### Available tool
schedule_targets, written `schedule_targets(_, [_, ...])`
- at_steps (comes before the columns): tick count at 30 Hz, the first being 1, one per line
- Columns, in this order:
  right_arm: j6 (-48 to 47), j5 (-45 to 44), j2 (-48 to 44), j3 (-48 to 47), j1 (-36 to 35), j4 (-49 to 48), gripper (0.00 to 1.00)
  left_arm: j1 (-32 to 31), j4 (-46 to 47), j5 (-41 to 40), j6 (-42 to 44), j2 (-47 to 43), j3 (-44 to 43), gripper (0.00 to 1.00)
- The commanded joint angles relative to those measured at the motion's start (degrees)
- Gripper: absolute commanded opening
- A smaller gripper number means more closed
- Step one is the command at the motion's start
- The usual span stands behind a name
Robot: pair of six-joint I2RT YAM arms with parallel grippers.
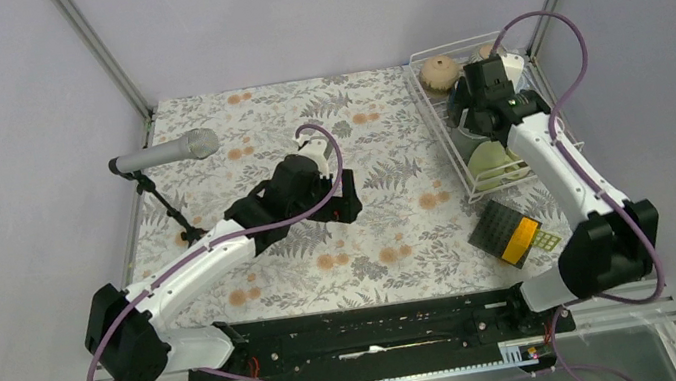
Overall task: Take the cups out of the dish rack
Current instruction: Unload the cup from the dish rack.
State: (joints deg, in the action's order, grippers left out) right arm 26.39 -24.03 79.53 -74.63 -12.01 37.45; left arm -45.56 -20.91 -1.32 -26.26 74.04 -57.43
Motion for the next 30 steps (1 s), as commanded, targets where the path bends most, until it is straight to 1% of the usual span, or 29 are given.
schedule_targets(1, [-2.12,4.90,5.76,-5.32,3.60,-2.65,1.00,-0.14,0.42,1.06,1.63,-2.37,-2.13,0.99])
schedule_targets(3, [-3.10,7.07,8.91,-7.61,4.80,-4.12,1.00,-0.14,0.43,1.06,1.73,-2.51,-2.00,0.99])
schedule_targets(6, [-4.94,6.28,14.78,-14.28,4.96,-2.59,1.00,-0.06,0.41,1.06,1.91,-2.50,-2.02,0.99])
schedule_targets(11, [-7.75,7.56,21.53,-19.97,5.33,-2.53,1.00,-0.07,0.43,1.06,2.00,-2.85,-1.66,0.99])
schedule_targets(14, [-8.59,6.73,26.41,-24.52,5.34,-0.34,1.00,-0.05,0.40,1.06,1.96,-2.77,-1.63,0.99])
schedule_targets(16, [-8.94,6.67,28.74,-26.40,5.36,0.24,0.97,-0.05,0.50,1.06,1.92,-2.68,-1.56,0.99])
schedule_targets(19, [-9.40,6.49,31.48,-28.36,5.38,0.18,0.87,-0.05,0.48,1.06,1.92,-2.80,-1.28,0.99])
schedule_targets(20, [-9.51,6.32,32.39,-28.97,5.34,0.23,0.82,-0.03,0.46,1.06,1.92,-2.82,-1.28,0.99])
schedule_targets(22, [-10.04,6.51,34.18,-30.48,5.37,0.26,0.68,-0.05,0.47,1.06,1.92,-2.73,-1.28,0.99])
schedule_targets(23, [-10.31,6.37,35.12,-31.18,5.38,0.30,0.64,-0.05,0.54,1.06,1.87,-2.68,-1.22,0.99])
schedule_targets(24, [-10.59,6.16,35.85,-32.12,5.36,0.41,0.61,-0.05,0.60,1.06,1.83,-2.59,-1.25,0.99])
schedule_targets(27, [-11.01,6.00,37.42,-33.44,5.38,0.34,0.58,-0.05,0.51,1.06,1.83,-2.37,-1.20,0.99])
schedule_targets(30, [-11.20,5.50,38.29,-33.76,5.33,0.58,0.56,-0.05,0.46,1.06,1.83,-2.30,-1.19,0.99])
